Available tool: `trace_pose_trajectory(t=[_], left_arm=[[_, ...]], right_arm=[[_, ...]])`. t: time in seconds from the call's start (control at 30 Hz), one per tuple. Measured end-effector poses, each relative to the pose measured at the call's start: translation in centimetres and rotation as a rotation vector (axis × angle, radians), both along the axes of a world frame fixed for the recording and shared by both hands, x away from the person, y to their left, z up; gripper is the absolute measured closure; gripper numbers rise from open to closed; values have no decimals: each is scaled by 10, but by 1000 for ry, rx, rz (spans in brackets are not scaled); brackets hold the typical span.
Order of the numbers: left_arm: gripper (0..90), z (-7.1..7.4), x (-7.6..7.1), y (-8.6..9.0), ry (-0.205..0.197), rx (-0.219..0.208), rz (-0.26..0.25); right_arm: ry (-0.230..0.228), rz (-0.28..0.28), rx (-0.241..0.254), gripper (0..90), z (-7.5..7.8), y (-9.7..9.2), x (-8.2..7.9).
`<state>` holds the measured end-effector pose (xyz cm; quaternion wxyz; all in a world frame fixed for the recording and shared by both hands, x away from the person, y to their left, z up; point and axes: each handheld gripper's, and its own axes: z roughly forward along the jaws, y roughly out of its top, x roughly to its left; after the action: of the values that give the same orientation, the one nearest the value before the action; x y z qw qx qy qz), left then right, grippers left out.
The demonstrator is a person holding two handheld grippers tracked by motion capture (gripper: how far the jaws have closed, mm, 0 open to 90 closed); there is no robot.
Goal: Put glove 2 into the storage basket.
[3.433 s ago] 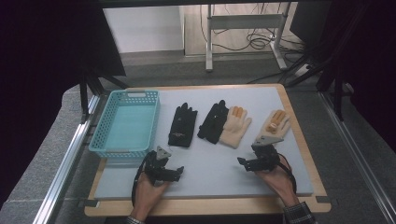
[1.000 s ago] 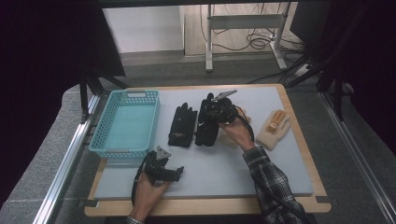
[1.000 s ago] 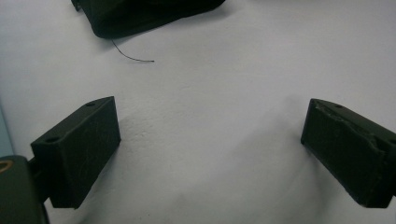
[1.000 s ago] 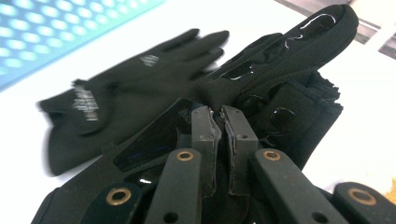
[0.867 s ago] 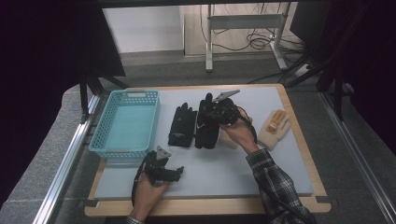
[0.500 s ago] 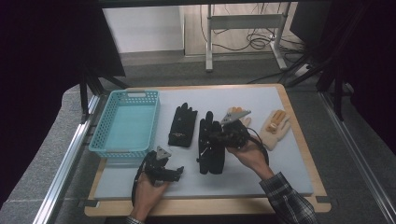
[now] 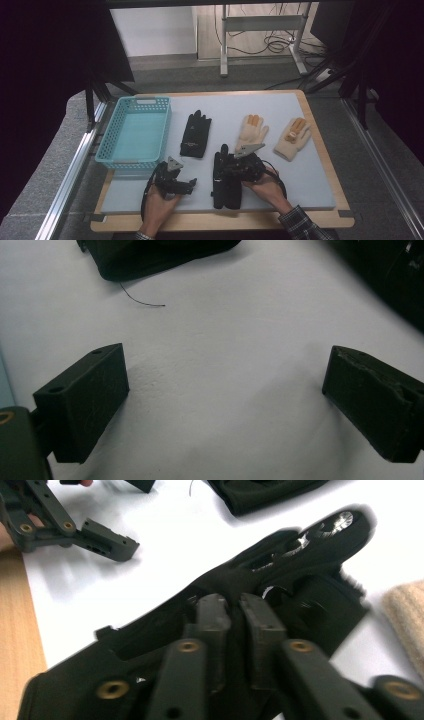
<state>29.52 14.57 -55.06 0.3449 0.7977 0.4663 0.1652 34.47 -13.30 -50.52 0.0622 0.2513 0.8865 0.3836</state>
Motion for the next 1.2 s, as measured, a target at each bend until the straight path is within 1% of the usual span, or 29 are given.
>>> trace_pose_trajectory(t=[0.1, 0.23, 0.37, 0.47, 0.57, 0.6, 0.67, 0.7, 0.73, 0.77, 0.8, 0.83, 0.9, 0.93, 0.97, 1.0, 1.07, 1.13, 1.2], left_arm=[[48, 0, 0, 0, -1, 1, 0], [49, 0, 0, 0, 0, 5, -3], [48, 0, 0, 0, 2, 4, -2], [48, 0, 0, 0, 1, 6, -3], [49, 0, 0, 0, 2, 4, -2], [48, 0, 0, 0, 2, 4, -2], [49, 0, 0, 0, 2, 5, -3], [48, 0, 0, 1, 3, 7, -6], [48, 0, 0, 1, 3, 7, -6], [48, 0, 0, 1, 4, 9, -7], [48, 0, 0, 1, 4, 9, -7], [49, 0, 0, 1, 4, 8, -6], [49, 0, 0, 1, 3, 7, -6], [48, 0, 0, 1, 3, 7, -6], [49, 0, 0, 1, 3, 8, -6], [49, 0, 0, 1, 3, 8, -6], [48, 0, 0, 1, 3, 6, -6], [49, 0, 0, 1, 4, 7, -6], [49, 0, 0, 1, 3, 6, -6]], right_arm=[[-19, -20, 15, 588, 6, -5, 3], [-42, -52, 22, 506, 17, -8, 12], [-38, -65, 36, 454, 20, -1, 27], [-27, -66, 45, 414, 20, 10, 40], [-24, -61, 46, 405, 20, 23, 53], [-24, -61, 46, 405, 20, 23, 53], [-25, -54, 42, 407, 21, 34, 63], [-37, -50, 25, 432, 20, 43, 71], [-37, -50, 25, 432, 20, 43, 71], [-45, -33, 17, 468, 20, 54, 80], [-45, -33, 17, 468, 20, 54, 80], [-57, -24, 3, 495, 19, 64, 89], [-62, -25, -8, 515, 17, 72, 96], [-62, -25, -8, 515, 17, 72, 96], [-70, -20, -9, 521, 15, 80, 105], [-70, -20, -9, 521, 15, 80, 105], [-70, -24, -13, 514, 11, 89, 115], [-75, -26, -19, 472, 7, 95, 122], [-84, -28, -32, 413, 1, 103, 129]])
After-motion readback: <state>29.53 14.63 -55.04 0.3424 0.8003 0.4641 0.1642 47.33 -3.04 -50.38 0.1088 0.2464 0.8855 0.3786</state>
